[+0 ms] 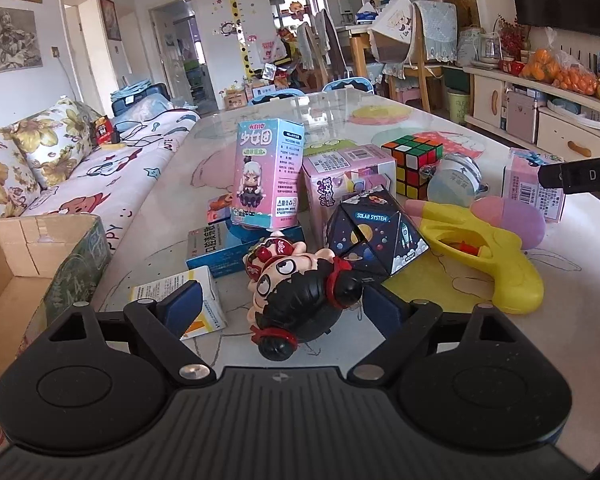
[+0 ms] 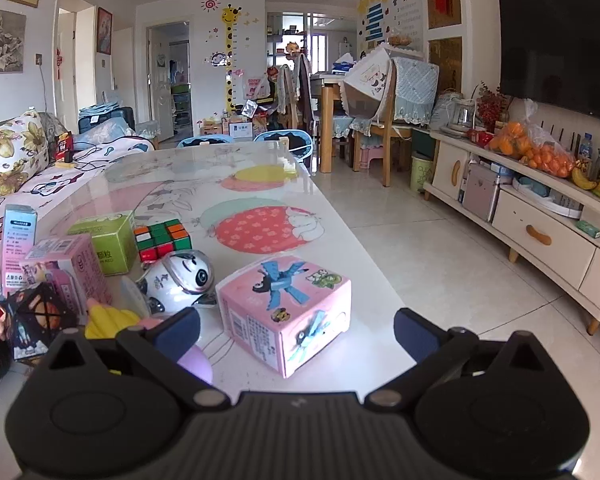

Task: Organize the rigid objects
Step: 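Grasp the black-haired figurine with the left tool while the right tool grasps the pink bird-print box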

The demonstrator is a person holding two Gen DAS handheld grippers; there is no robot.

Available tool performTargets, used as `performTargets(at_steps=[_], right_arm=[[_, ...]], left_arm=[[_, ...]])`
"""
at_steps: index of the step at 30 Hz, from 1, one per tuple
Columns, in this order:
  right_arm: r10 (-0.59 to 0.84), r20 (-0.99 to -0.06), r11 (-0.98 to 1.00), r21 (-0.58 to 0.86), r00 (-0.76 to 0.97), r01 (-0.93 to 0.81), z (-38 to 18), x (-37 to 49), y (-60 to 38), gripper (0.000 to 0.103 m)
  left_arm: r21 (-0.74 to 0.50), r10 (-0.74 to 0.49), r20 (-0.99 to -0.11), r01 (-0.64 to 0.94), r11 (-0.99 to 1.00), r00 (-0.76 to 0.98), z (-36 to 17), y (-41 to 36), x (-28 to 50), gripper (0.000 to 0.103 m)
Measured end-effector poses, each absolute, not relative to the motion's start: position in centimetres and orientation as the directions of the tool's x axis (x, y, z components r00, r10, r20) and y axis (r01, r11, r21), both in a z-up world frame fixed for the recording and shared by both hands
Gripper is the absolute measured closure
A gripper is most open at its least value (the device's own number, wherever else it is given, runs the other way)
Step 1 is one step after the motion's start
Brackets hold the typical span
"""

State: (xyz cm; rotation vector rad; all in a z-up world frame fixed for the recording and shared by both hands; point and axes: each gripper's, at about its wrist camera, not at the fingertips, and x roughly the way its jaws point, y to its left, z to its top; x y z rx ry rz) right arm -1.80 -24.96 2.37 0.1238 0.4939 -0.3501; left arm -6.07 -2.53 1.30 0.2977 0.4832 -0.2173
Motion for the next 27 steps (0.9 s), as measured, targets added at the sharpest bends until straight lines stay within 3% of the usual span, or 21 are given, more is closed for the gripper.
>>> performTargets(at_steps=[13,18,20,21,27], right_arm=[[-0.241,-0.530,0.967,-0.055,0.813,0.251,0.5,2.6,-26.3,0.001],[-0.240,-0.550,0.966,-0.054,0.800,0.253,0.5,3.0,-26.2,0.004],[-0.217,-0.558,0.969,-0.021,0.801,0.247,0.6,2.9,-26.2,0.012],[-0.221,-0.559,0.968,-0.023,0.799,0.251,0.7,2.9,-26.1,0.014],[-0.263,-0.552,0.959,-0.056,0.791,0.279,1.1,2.9,-25.2,0.023]], left_arm=[[0.235,-0.130,-0.558,0.306,0.923,0.820,1.2,-2.3,-5.4,0.002],[0.236,-0.126,-0.556,0.301,0.924,0.822,1.5,-2.1,-5.9,0.014],[0.247,-0.118,-0.550,0.296,0.923,0.827,1.6,-2.0,-6.3,0.023],[0.250,-0.112,-0.548,0.290,0.924,0.829,1.5,-1.9,-6.4,0.034],[0.205,-0.118,-0.561,0.276,0.939,0.820,1.8,-1.9,-5.6,0.035]])
